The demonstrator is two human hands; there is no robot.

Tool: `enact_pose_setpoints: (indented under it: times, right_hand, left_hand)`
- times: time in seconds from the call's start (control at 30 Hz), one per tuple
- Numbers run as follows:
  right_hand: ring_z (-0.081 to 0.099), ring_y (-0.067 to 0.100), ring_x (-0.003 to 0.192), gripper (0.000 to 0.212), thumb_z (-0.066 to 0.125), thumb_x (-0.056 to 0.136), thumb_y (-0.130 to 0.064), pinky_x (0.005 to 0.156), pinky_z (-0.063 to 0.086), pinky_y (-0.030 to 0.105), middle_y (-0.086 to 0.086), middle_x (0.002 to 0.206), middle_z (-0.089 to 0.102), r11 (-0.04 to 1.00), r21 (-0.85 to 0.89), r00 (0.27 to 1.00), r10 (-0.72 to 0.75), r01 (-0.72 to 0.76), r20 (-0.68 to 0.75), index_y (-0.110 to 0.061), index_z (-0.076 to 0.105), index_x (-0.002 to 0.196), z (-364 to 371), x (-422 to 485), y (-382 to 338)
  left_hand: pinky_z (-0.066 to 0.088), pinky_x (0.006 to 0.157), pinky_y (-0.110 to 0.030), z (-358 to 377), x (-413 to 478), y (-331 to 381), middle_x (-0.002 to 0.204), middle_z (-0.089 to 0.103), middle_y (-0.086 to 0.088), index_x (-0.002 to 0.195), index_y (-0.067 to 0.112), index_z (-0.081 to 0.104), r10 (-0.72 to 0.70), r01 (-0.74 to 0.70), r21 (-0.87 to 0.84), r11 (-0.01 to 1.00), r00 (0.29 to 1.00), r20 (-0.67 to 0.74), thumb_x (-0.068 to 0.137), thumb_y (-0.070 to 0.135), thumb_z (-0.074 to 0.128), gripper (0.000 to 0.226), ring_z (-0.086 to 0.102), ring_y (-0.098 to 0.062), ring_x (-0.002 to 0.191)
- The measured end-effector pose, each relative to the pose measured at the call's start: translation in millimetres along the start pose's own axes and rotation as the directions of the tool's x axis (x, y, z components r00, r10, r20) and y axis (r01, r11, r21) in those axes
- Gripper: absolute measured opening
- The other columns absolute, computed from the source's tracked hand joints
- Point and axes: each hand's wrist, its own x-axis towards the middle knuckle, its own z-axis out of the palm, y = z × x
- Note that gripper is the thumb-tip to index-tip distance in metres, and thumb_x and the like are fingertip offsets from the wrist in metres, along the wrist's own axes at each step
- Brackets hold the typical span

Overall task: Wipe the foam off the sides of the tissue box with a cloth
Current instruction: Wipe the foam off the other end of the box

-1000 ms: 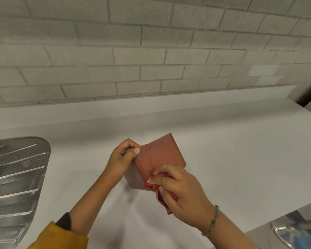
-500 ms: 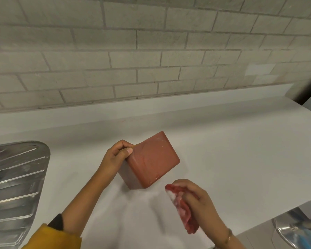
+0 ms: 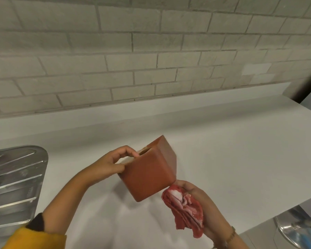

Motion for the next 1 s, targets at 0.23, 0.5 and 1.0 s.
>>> enact_pose_setpoints:
  times: [0.23,0.5,1.0]
  right_hand:
    - [0.07,0.025,0.077,0.031,0.047,0.088,-0.011,0.062,0.056,0.03,0.016,0.097,0.073,0.994,-0.058,0.995,0.098,-0.095,0.034,-0.014,0.072,0.106,1.3,1.0,12.1]
    - [0.07,0.02,0.098,0.024,0.05,0.068,-0.005,0.073,0.055,0.025,0.005,0.116,0.071,0.987,-0.045,0.985,0.156,-0.153,0.073,0.004,0.065,0.084,16.9,7.3,28.2]
    - [0.061,0.022,0.053,0.034,0.049,0.091,-0.005,0.044,0.05,0.025,0.014,0.07,0.066,0.942,-0.271,0.978,0.177,-0.2,-0.109,-0.018,0.071,0.068,11.2,29.7,22.3]
  left_hand:
    - [0.045,0.079,-0.015,18.1,-0.1,-15.0,0.121,0.059,0.004,0.111,0.028,0.057,-0.16,0.159,-0.046,0.986,0.987,-0.017,0.062,0.012,0.041,0.054,0.054,-0.002,0.113]
    - [0.049,0.074,-0.025,29.0,-1.9,-6.6,0.099,0.065,0.011,0.088,0.037,0.055,-0.14,0.183,0.191,0.964,0.966,-0.217,0.056,0.069,0.063,0.046,0.061,-0.01,0.097]
    - [0.005,0.114,-0.041,28.0,4.2,-55.1,0.107,0.045,0.023,0.092,0.044,0.045,0.05,0.061,0.7,0.712,0.989,-0.136,0.06,0.044,0.071,0.041,0.039,0.003,0.11]
